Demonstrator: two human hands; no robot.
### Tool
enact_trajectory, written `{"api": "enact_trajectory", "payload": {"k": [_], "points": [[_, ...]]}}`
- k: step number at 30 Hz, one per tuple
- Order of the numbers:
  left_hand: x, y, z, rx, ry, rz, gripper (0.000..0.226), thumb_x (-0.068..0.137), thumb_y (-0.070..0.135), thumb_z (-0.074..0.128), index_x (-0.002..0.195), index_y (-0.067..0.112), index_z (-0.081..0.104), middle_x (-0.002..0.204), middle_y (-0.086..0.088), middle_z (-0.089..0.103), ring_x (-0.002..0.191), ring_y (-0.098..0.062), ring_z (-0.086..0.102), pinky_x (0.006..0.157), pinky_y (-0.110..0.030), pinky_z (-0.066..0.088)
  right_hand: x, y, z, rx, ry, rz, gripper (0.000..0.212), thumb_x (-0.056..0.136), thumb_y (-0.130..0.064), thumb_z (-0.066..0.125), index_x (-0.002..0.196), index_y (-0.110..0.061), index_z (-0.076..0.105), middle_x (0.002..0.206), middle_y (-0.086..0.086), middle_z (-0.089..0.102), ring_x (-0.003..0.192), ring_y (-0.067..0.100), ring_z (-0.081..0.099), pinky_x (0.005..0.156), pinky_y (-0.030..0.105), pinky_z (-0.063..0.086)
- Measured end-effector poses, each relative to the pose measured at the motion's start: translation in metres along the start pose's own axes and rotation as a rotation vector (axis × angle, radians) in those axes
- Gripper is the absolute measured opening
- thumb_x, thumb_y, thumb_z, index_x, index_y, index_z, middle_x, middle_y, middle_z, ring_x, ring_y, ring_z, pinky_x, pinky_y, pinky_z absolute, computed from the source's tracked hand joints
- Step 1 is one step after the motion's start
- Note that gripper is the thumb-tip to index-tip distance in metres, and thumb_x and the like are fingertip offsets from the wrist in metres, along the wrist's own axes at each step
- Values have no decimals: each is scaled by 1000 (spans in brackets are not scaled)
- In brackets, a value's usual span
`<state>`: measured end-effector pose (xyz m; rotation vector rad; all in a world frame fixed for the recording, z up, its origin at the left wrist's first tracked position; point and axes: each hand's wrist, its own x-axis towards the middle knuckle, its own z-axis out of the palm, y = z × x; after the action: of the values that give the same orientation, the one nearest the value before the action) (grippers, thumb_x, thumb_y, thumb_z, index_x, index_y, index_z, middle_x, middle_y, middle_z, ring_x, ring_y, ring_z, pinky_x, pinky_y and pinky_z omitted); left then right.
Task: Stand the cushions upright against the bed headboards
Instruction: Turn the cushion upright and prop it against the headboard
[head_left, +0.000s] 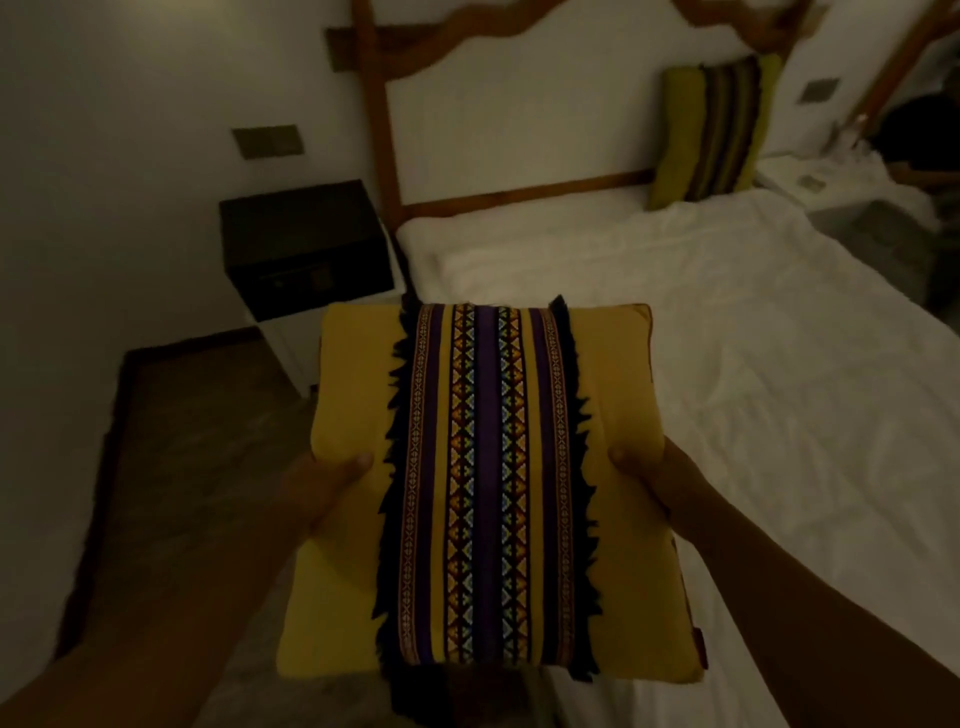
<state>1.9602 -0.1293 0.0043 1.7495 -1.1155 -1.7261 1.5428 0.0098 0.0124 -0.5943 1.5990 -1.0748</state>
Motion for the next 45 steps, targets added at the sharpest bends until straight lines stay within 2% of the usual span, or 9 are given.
{"api": "enact_trajectory", "payload": {"k": [8,12,16,19,22,27,32,40,45], "points": [[39,51,-117,-171,49,2,71,61,38,88,123,19,60,111,-11,71,98,-34,69,74,-47,58,78,-78,119,-58,-55,-50,61,76,-31,81,132,-19,58,118,14,70,102,39,69,86,60,56],[61,75,-140,-222,60,20,72,53,40,89,116,19,63,108,-11,73,96,-33,70,70,-44,59,112,-115,147,-43,-83,-93,65,68,-33,83,128,-18,62,114,14,73,98,35,72,77,50,61],[91,102,-148,-262,63,37,72,55,38,90,118,20,63,108,-9,73,95,-32,71,68,-44,60,154,-147,159,-2,-109,-111,57,67,-29,83,121,-20,66,106,11,77,89,31,75,65,43,61],[124,128,-146,-286,77,76,73,54,38,91,119,24,61,106,-8,73,92,-31,71,63,-42,60,198,-167,163,7,-125,-111,58,64,-31,85,118,-21,67,108,12,76,92,33,75,71,48,61],[168,160,-139,-280,82,143,83,56,38,90,130,24,55,116,-9,69,101,-32,68,73,-45,59,252,-189,167,1,-130,-117,65,65,-31,85,125,-19,63,112,14,74,98,37,72,81,56,59],[245,227,-123,-241,55,95,96,46,45,94,131,23,56,121,-11,68,106,-37,67,91,-59,53,346,-234,154,-1,-147,-130,53,74,-30,81,123,-22,63,112,12,74,92,33,75,71,50,61],[316,302,-92,-232,-18,99,97,42,43,97,129,24,59,107,-6,76,95,-31,74,74,-49,60,429,-286,125,-14,-149,-128,53,77,-28,80,126,-20,62,113,14,74,96,37,73,81,62,57],[399,384,-46,-265,-92,156,109,40,42,97,137,30,49,126,-10,66,112,-35,65,95,-62,50,514,-348,94,-31,-113,-138,62,73,-32,82,128,-20,59,115,15,73,100,40,72,84,63,56],[458,425,-20,-274,-138,161,89,57,31,91,136,32,49,125,-8,67,109,-33,67,89,-57,54,565,-376,81,-49,-51,-142,58,77,-30,80,130,-16,59,111,13,74,95,35,74,79,55,59]]}}
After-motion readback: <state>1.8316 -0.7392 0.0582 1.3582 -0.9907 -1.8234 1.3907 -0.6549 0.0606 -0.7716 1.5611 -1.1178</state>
